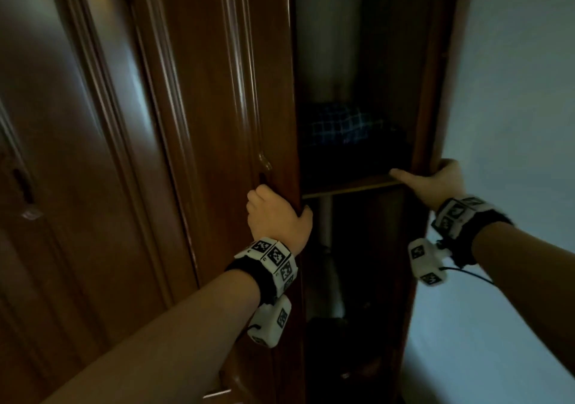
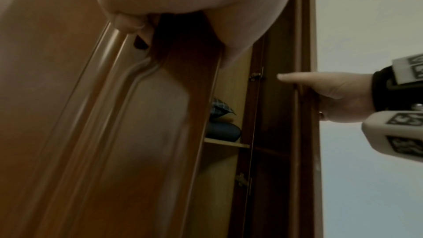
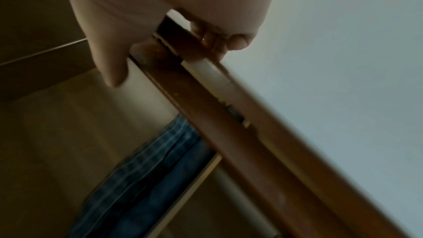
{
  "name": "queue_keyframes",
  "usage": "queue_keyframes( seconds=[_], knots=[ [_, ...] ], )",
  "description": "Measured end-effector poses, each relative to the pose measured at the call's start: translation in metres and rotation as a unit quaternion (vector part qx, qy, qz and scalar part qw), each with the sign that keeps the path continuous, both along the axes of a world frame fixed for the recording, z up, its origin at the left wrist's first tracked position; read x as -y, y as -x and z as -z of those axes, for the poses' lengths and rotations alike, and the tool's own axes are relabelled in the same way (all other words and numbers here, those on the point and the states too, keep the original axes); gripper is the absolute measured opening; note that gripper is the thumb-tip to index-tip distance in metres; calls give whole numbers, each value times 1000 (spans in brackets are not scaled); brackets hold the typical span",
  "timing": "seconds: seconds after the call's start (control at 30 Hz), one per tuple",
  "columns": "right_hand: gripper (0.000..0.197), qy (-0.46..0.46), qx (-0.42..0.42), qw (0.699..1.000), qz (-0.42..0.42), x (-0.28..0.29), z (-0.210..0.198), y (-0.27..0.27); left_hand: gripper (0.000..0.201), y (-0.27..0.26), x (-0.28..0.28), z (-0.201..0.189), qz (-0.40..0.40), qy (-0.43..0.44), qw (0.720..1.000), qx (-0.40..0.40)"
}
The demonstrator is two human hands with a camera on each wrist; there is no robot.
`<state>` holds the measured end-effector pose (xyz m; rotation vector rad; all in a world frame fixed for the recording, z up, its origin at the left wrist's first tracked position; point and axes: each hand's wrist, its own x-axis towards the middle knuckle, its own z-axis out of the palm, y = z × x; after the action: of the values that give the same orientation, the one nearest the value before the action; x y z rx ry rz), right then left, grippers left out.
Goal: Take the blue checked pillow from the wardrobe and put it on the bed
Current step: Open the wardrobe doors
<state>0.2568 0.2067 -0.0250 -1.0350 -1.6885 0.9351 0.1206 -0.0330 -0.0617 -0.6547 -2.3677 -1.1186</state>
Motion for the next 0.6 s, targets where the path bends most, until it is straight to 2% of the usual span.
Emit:
queue_keyframes(
  seconds=[0.03, 0.17, 0.27, 0.43, 0.53, 0.6],
  knots=[
    [98, 1, 7, 1000, 15, -2, 0, -7, 72, -2, 10, 3, 3, -6, 1000, -3],
    [56, 11, 29, 999, 20, -4, -2, -39, 72, -12, 44, 11, -1, -44, 999, 11],
    [48, 8, 42, 999, 8, -4, 8, -62, 66, -25, 66, 20, -45, -64, 997, 28],
    [36, -23, 76, 994, 74, -6, 10, -76, 53, -40, 98, 16, -119, -103, 986, 59],
    [27, -17, 54, 991, 121, -6, 14, -86, 58, -49, 114, 13, -151, -117, 979, 66],
    [19, -20, 48, 985, 165, -16, 19, -92, 72, -55, 122, 9, -162, -129, 978, 34]
  ],
)
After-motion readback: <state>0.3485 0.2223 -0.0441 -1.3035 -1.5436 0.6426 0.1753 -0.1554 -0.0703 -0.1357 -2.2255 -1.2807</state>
